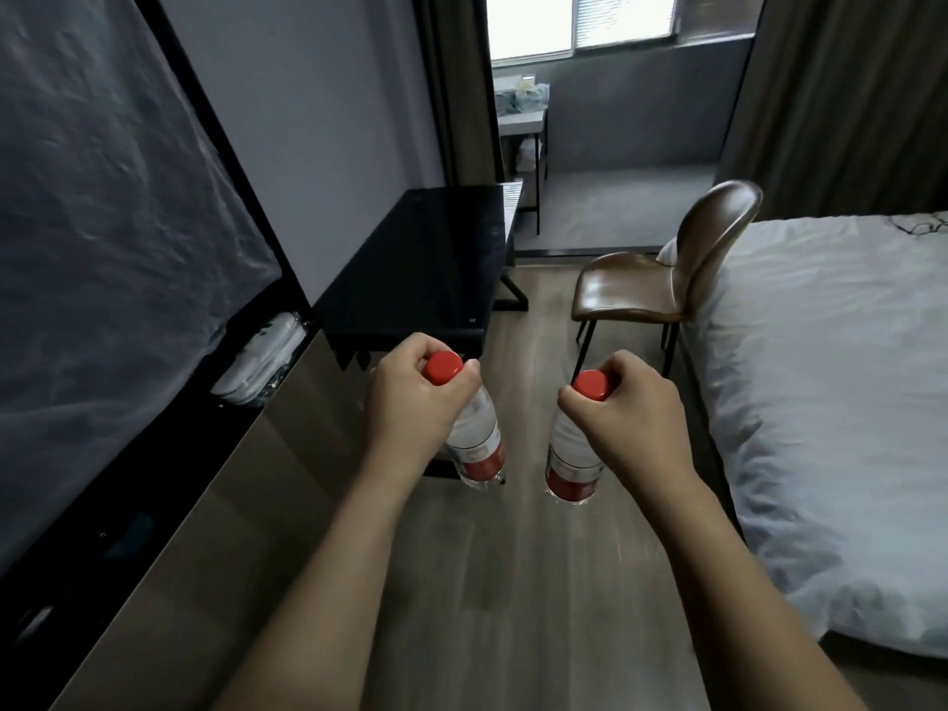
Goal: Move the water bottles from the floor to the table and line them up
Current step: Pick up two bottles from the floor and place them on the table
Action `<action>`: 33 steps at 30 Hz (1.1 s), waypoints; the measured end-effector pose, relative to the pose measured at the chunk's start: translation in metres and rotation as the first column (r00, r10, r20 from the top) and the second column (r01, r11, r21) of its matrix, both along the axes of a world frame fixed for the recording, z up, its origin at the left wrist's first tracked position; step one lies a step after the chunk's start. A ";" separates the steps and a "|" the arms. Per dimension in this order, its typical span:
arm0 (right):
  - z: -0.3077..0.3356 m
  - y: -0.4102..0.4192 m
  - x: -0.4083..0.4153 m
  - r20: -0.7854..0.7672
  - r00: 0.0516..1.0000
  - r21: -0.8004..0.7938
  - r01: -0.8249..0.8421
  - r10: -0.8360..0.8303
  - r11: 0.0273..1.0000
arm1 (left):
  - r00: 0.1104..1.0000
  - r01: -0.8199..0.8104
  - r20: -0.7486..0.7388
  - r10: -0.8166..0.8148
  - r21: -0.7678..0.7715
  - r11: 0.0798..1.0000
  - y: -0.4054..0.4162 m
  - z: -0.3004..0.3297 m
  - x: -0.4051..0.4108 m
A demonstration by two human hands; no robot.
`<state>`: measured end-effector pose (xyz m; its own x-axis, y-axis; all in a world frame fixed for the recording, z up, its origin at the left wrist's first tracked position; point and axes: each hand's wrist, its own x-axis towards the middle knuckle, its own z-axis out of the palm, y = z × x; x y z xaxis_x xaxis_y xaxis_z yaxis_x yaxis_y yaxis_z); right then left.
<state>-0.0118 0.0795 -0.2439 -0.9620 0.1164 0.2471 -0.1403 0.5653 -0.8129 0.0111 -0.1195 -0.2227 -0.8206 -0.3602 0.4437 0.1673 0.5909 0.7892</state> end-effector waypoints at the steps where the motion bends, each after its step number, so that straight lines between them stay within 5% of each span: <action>1: 0.001 0.001 -0.015 0.010 1.000 -0.002 0.007 -0.007 1.000 | 1.000 0.005 0.003 -0.005 0.002 1.000 0.001 0.001 -0.015; 18: 0.018 -0.039 -0.304 -0.091 0.996 0.088 -0.005 0.013 0.996 | 0.993 0.117 0.007 -0.117 -0.115 0.986 -0.048 0.012 -0.301; 33: 0.006 -0.042 -0.511 -0.038 0.999 0.094 -0.013 0.017 0.995 | 0.995 0.047 0.089 -0.055 0.087 0.995 -0.061 0.004 -0.506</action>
